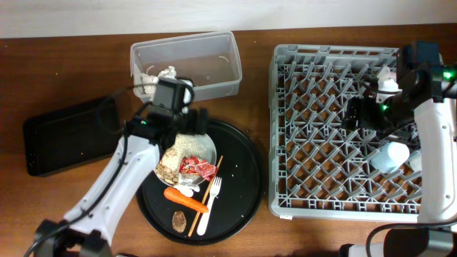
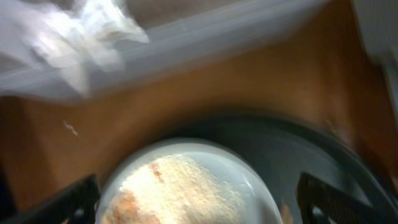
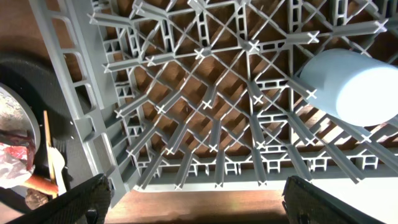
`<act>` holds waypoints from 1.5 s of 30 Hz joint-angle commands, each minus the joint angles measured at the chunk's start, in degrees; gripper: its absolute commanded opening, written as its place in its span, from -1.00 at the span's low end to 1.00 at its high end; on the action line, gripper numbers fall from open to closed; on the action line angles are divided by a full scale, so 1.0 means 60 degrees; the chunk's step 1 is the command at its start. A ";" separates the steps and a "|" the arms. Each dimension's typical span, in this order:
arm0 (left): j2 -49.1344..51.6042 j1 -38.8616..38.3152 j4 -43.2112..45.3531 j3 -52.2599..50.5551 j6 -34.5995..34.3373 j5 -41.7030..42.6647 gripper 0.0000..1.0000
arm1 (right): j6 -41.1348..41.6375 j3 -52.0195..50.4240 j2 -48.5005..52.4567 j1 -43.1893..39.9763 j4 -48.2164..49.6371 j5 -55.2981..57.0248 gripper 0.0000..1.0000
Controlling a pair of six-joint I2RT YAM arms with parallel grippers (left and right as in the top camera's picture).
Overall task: Sort waste into correct bins and load items into the dishwasher rack
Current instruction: 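Grasp the red wrapper on the plate with the left gripper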
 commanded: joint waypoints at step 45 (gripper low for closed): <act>0.1392 -0.2444 -0.0670 -0.1016 0.0117 -0.1730 0.57 | 0.0029 0.0011 -0.0186 -0.0004 -0.0084 0.0018 0.85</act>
